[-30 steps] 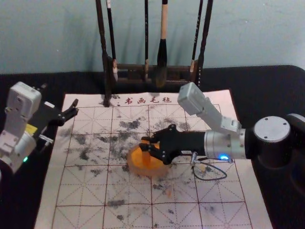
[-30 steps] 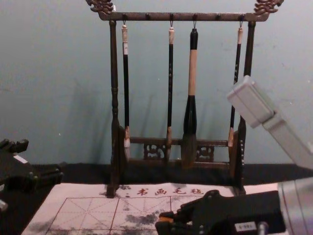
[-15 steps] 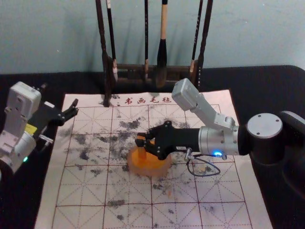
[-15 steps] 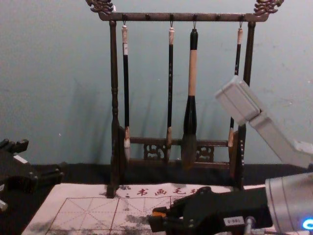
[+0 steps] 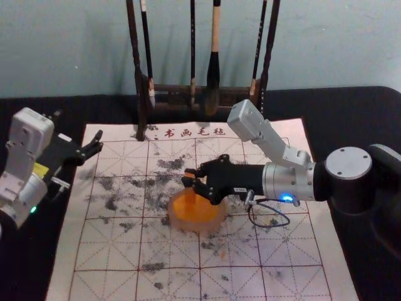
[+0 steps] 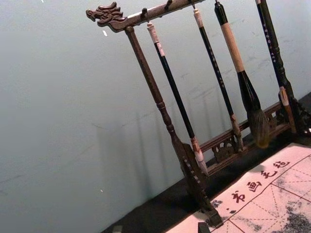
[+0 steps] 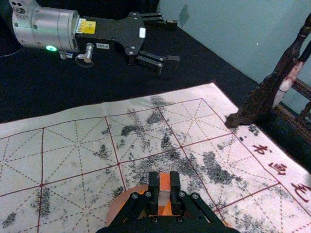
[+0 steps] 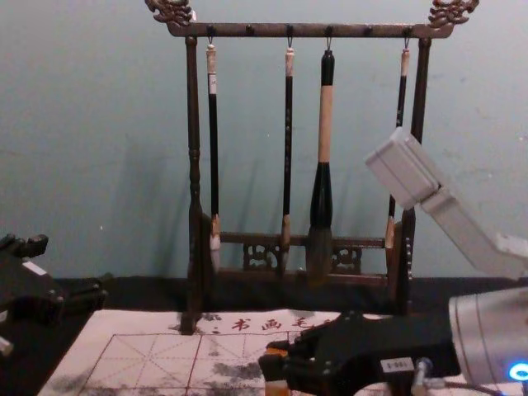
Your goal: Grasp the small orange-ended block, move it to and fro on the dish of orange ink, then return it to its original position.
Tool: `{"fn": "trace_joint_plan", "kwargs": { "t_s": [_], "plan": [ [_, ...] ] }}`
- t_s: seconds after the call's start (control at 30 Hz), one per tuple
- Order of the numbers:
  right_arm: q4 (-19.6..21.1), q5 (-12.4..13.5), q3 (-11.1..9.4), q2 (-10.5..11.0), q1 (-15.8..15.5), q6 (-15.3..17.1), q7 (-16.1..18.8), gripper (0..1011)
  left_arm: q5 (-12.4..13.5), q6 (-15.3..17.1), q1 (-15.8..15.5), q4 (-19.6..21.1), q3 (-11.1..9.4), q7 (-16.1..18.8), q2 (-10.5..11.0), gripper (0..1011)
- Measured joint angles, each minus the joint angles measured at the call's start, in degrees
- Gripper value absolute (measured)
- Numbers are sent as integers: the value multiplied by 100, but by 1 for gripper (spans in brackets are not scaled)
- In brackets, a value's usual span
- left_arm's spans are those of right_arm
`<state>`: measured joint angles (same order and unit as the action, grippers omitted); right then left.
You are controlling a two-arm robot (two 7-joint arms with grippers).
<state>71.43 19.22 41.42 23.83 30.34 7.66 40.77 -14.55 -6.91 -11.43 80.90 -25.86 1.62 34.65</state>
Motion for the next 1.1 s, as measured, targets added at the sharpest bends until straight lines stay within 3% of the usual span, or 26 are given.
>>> {"fn": "trace_joint_plan", "kwargs": {
  "t_s": [1.1],
  "plan": [
    [212, -63, -208, 193, -153, 54, -74, 131, 0, 0, 0, 0, 0, 0, 0, 1001]
  ]
}}
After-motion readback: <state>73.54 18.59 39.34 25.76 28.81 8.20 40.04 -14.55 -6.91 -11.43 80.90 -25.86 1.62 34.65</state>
